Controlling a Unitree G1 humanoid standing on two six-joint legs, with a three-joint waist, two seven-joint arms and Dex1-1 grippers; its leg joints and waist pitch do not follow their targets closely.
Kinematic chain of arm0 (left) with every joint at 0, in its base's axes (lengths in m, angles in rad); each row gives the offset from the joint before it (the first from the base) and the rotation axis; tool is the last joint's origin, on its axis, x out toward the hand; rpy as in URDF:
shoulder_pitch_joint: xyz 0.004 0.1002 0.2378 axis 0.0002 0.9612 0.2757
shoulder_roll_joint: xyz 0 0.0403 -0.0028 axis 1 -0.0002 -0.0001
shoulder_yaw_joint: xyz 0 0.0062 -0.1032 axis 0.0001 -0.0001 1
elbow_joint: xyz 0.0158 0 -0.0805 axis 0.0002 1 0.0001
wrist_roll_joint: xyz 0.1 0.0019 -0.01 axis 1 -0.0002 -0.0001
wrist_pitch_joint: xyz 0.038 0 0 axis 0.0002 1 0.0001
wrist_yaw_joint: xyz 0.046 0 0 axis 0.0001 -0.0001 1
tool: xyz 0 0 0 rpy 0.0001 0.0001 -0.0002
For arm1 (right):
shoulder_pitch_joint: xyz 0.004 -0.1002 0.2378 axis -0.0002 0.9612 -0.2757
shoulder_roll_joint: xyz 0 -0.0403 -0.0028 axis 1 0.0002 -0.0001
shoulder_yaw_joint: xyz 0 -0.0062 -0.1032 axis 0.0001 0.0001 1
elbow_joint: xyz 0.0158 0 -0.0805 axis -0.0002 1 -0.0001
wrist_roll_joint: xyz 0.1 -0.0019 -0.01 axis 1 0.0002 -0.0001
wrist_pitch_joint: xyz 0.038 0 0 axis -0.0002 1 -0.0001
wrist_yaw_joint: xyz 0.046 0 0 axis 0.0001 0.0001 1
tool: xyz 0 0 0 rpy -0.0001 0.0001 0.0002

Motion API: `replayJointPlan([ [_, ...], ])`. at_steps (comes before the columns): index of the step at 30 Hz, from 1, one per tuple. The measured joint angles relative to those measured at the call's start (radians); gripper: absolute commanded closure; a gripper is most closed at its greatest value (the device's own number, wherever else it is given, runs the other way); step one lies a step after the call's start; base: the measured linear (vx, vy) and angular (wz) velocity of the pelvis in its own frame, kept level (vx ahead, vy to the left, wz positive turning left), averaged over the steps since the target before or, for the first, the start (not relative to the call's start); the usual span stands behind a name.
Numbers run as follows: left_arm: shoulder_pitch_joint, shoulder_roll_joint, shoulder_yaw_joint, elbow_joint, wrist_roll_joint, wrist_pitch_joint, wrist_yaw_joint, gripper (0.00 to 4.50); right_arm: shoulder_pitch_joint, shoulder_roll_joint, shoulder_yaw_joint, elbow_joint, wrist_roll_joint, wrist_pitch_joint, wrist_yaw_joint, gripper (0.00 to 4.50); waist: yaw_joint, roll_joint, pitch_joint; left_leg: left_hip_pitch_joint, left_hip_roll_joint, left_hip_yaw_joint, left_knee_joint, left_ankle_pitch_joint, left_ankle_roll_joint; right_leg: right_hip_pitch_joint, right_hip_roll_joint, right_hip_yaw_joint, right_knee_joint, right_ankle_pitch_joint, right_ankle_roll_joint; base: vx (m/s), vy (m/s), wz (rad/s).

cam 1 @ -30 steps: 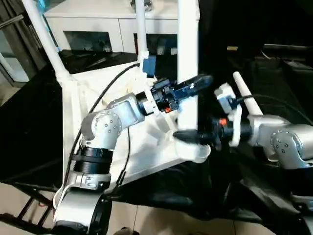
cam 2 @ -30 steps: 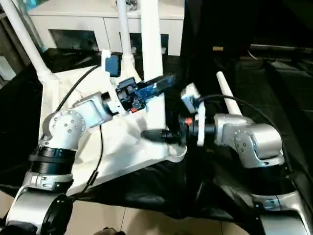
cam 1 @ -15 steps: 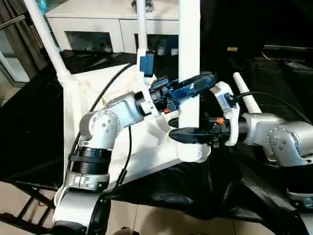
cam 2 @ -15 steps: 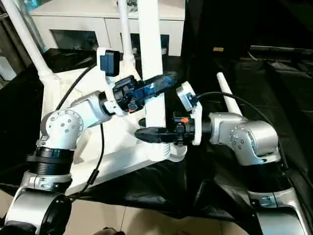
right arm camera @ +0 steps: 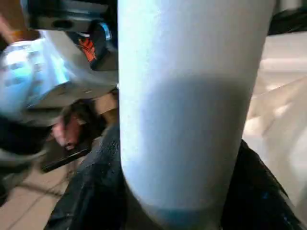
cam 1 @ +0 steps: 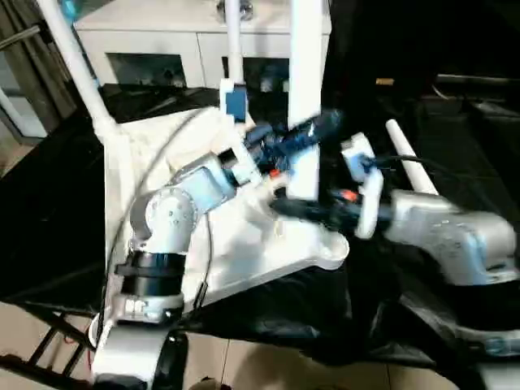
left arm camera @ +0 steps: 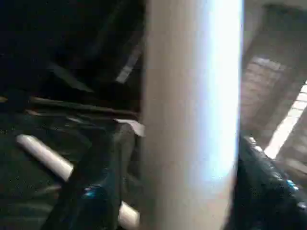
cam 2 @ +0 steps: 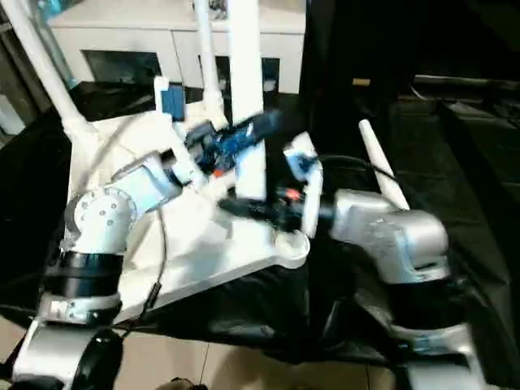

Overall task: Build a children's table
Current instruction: Pick table leg

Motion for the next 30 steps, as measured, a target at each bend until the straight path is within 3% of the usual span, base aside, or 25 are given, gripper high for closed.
replayJointPlan([
  [3, 0.002, -0.022, 0.005, -0.029, 0.021, 0.0, 0.096, 1.5, 0.001, 0.017, 0.001, -0.004, -0.024, -0.009, -0.05, 2.53, 0.001, 0.0, 0.0, 0.0, 0.0, 0.0, 0.0, 0.0, 0.0, 0.0, 0.0, 0.0, 0.0, 0.0, 0.0, 0.0, 0.0, 0.0],
  [10, -0.004, -0.08, 0.008, -0.046, 0.083, -0.027, 0.259, 2.19, 0.002, 0.045, 0.01, -0.003, -0.078, -0.034, -0.132, 2.54, 0.001, 0.0, 0.0, -0.001, 0.0, 0.0, 0.0, 0.0, 0.0, 0.0, 0.0, 0.0, -0.001, 0.0, 0.001, 0.0, 0.0, 0.0],
  [13, -0.003, -0.067, -0.019, -0.058, 0.115, -0.045, 0.26, 2.33, 0.002, 0.05, 0.017, -0.003, -0.088, -0.045, -0.15, 2.54, -0.002, 0.0, 0.0, -0.001, 0.0, 0.0, -0.001, 0.0, 0.0, -0.001, 0.0, 0.0, -0.001, -0.001, 0.001, 0.0, 0.0, 0.0],
  [15, 0.0, -0.064, -0.026, -0.063, 0.117, -0.047, 0.257, 2.57, 0.001, 0.053, 0.015, -0.002, -0.088, -0.046, -0.153, 1.98, -0.002, 0.0, 0.0, -0.001, 0.0, 0.0, -0.001, 0.0, 0.0, -0.001, 0.0, 0.0, -0.001, -0.001, 0.001, 0.0, 0.0, 0.0],
  [18, 0.001, -0.06, -0.04, -0.058, 0.12, -0.053, 0.249, 2.6, 0.0, 0.038, 0.016, -0.002, -0.078, -0.042, -0.138, 1.78, -0.001, 0.0, 0.0, -0.002, 0.0, 0.0, -0.001, 0.0, 0.0, -0.001, 0.0, 0.0, -0.002, 0.0, 0.001, 0.0, 0.0, 0.0],
  [20, 0.004, -0.054, -0.056, -0.057, 0.129, -0.061, 0.235, 2.63, -0.003, 0.004, 0.016, -0.002, -0.066, -0.027, -0.105, 1.41, 0.004, 0.0, 0.0, -0.003, 0.0, 0.0, -0.001, 0.0, 0.0, 0.0, 0.0, 0.0, -0.002, 0.0, 0.001, 0.0, 0.0, 0.0],
  [30, 0.039, -0.031, -0.118, -0.068, 0.144, -0.08, 0.155, 2.63, -0.042, -0.124, 0.02, 0.029, -0.028, 0.034, 0.015, 1.23, -0.001, 0.0, 0.0, -0.002, 0.0, 0.0, 0.0, 0.0, 0.0, 0.0, 0.0, 0.0, -0.001, 0.0, 0.001, 0.0, 0.0, 0.0],
])
